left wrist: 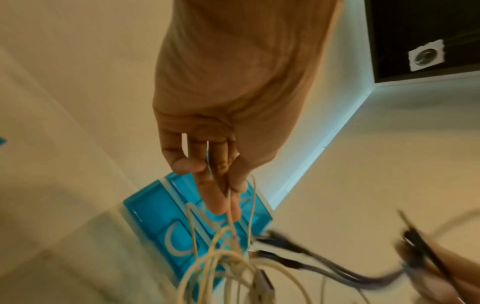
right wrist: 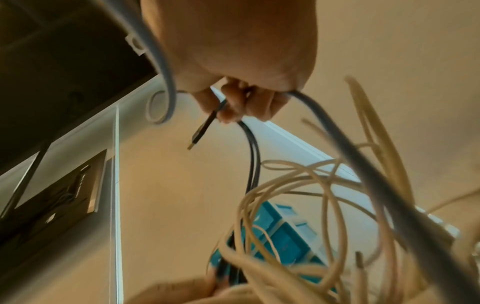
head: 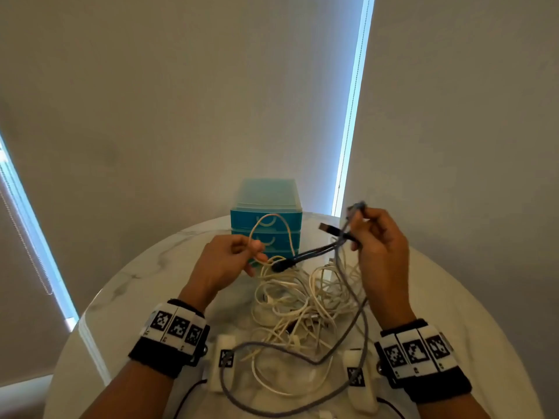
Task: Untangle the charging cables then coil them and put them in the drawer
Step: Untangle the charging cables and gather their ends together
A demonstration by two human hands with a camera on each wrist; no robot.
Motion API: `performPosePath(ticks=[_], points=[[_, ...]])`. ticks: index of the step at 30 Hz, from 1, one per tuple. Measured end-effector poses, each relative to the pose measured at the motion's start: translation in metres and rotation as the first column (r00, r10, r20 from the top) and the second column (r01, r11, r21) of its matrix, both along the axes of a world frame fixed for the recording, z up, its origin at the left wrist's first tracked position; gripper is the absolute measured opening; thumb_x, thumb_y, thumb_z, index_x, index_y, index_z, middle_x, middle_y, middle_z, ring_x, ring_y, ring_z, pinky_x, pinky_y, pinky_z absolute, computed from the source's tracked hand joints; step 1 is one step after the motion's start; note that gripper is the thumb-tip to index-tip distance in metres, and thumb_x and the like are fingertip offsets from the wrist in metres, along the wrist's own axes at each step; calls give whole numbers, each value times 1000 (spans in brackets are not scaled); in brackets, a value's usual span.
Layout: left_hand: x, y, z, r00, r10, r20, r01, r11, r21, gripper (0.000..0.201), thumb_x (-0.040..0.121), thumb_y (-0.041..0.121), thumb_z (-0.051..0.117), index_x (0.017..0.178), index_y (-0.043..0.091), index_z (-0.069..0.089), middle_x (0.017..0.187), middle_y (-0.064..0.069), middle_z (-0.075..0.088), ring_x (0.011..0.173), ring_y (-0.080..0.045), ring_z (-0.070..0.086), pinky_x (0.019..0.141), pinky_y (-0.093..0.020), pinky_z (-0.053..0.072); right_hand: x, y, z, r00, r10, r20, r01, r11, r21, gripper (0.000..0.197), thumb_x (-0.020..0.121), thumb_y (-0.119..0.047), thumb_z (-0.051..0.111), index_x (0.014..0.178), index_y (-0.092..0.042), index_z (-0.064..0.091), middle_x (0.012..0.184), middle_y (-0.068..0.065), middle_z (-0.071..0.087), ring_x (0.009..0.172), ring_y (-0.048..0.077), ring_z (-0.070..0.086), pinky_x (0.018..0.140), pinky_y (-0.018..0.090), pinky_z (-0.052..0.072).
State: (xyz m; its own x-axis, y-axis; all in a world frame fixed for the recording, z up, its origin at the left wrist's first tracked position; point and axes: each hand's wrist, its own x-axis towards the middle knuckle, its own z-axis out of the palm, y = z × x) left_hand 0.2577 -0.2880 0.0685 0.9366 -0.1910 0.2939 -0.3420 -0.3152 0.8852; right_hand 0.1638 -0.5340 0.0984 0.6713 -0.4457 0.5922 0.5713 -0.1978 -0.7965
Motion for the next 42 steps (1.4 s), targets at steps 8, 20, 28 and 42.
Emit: performPosePath(ticks=[8, 20, 28, 42], points=[[4, 15, 6, 968, 250, -10, -247, 963, 111, 57, 82, 52, 88, 124, 25, 59, 111, 11, 69, 83, -16, 74, 72, -27, 54, 11, -12, -12, 997, -15, 76, 5, 992, 128, 22, 118, -31, 40, 119, -24, 61, 102, 11, 79, 58, 0, 46, 62, 22, 36], [-66, -48, 87, 966, -221, -131, 200, 967, -155, 67, 106, 71, 29, 117, 27, 77, 82, 6, 73, 51, -10, 52, 40, -20, 38, -8, 16, -10, 983, 182, 28, -173, 967, -189, 25, 116, -24, 45, 130, -29, 65, 106, -9, 73, 112, 16, 71, 103, 35, 56], [-53, 6, 110, 981, -101, -166, 115, 990, 78, 68, 97, 80, 43, 115, 29, 83, 106, 0, 76, 75, -16, 59, 60, -27, 39, -14, 10, -5, 954, 298, 42, -251, 865, -433, 28, 113, -8, 49, 120, -21, 73, 109, -10, 74, 110, 20, 72, 97, 26, 54], [-32, 25, 120, 878, -339, 339, 76, 796, 600, 22, 103, 39, 69, 115, 26, 82, 96, 14, 80, 87, -5, 73, 83, -26, 57, -11, -8, 8, 936, 220, -276, -305, 896, -321, 36, 114, -21, 51, 142, -39, 63, 84, 3, 75, 80, 7, 71, 84, 29, 55]])
